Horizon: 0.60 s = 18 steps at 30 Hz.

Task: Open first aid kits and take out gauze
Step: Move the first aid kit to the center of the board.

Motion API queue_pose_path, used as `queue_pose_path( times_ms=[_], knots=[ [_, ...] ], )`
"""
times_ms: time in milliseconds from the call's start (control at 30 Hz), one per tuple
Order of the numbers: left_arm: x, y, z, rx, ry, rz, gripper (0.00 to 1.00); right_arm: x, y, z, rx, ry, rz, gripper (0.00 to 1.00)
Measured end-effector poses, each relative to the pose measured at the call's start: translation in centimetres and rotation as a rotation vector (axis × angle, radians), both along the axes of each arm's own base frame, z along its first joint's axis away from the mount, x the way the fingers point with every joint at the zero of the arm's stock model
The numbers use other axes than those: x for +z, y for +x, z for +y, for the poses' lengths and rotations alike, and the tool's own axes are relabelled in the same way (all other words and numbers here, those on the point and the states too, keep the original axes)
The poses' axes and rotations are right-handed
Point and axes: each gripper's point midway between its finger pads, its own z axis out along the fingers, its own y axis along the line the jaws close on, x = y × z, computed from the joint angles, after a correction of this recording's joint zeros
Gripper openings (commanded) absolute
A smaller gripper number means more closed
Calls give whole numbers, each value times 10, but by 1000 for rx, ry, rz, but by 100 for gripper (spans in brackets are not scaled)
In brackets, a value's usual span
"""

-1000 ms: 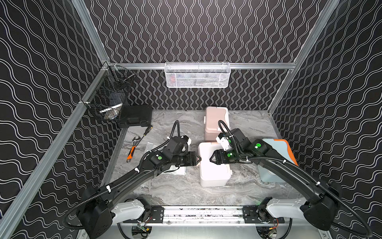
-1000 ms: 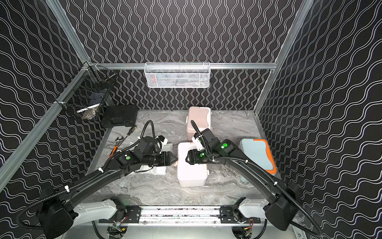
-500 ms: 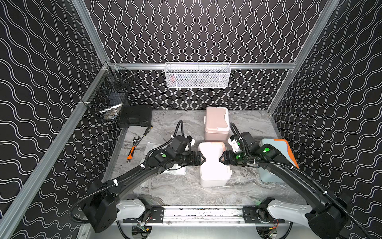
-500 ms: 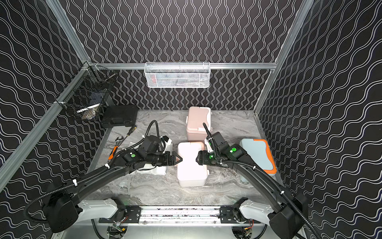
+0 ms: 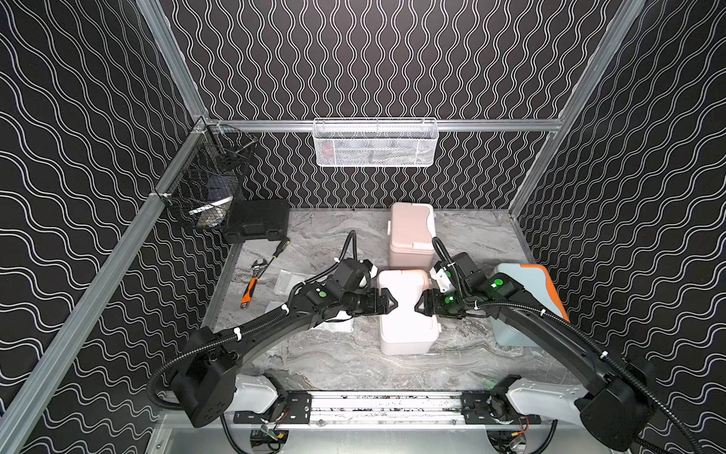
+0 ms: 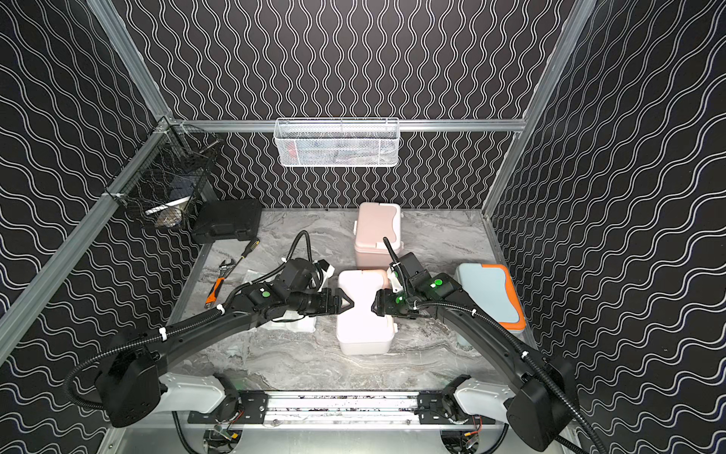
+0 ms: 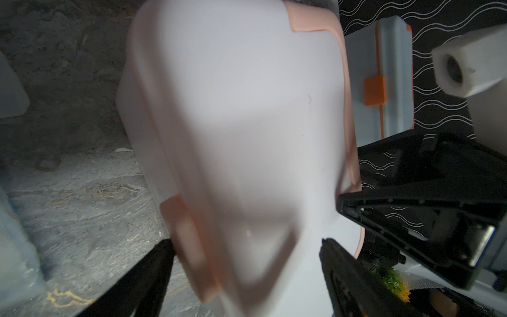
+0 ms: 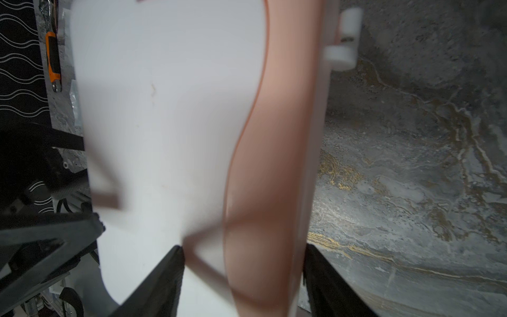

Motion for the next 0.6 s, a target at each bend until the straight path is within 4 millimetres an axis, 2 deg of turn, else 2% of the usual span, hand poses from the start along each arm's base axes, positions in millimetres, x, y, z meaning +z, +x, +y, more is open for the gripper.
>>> queue_pose_path(
  times_ms=[267,600],
  knots=[
    [-13,11,3,57,36,10,89,-3,21,9,-4,20,30,66],
    [-15,49,-8,123,50,-11,89,-1,74,4,-50,28,9,65]
  ],
)
